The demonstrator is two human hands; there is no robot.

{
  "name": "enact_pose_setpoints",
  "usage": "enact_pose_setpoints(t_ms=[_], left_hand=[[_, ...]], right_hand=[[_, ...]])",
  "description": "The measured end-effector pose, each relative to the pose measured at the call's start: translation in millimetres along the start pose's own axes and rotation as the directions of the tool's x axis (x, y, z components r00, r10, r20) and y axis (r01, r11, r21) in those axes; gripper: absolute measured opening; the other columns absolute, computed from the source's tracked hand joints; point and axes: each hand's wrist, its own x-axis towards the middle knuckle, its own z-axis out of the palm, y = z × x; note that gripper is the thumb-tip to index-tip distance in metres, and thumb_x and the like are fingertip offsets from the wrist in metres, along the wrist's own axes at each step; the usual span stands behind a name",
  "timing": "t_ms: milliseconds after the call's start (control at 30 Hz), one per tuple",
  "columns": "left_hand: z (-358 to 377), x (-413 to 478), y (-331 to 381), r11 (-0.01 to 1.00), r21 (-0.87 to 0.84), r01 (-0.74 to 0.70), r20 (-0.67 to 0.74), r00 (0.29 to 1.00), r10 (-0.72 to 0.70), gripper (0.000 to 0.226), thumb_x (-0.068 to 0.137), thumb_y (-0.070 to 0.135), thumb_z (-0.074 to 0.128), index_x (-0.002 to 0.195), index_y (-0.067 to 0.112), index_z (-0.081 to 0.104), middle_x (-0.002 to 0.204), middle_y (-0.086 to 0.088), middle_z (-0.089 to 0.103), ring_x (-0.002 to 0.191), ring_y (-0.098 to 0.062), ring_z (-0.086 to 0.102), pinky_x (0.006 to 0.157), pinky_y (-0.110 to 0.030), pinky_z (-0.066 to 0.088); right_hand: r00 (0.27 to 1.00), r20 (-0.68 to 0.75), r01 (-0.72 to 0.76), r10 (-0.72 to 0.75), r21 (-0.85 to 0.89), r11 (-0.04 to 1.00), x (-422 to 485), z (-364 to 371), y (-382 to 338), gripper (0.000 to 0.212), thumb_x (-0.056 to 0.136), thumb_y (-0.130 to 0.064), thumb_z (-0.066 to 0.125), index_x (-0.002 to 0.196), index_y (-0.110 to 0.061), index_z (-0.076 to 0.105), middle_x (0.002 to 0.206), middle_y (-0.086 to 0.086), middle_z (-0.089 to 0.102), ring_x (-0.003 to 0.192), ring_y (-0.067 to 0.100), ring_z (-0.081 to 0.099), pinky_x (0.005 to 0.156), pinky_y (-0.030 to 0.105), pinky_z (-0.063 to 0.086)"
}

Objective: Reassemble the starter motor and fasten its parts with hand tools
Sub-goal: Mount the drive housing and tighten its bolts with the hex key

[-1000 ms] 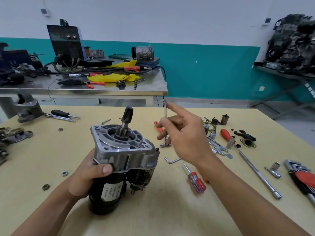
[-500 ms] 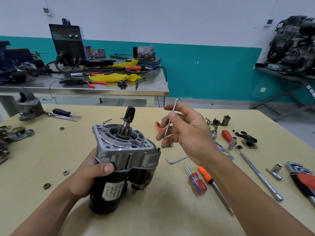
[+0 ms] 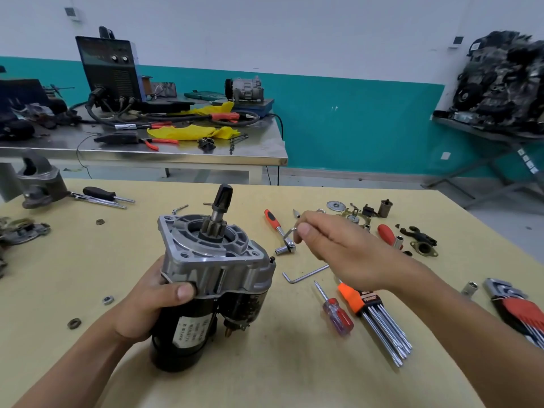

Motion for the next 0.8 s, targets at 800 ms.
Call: enact_pose_setpoints(t_ms=[800], left_hand=[[-1.8,0.6,-0.6,1.0,0.009,0.001,0.054,0.999,-0.002,0.054,0.07,0.022,0.053,0.121,0.03,0.069,0.114,0.002,0.074,0.104,-0.016,0.07,0.085,-0.026,0.057]], right_hand=[[0.913,0.195,0.408,-0.359,-0.43,0.805,21.7,-8.4,-1.8,0.025,0.102,-0.016,0.052,0.119,-0.008,0.068,0.102,0.006,0.068,0.095,0.018,0.057,0.084,0.031,0.046]])
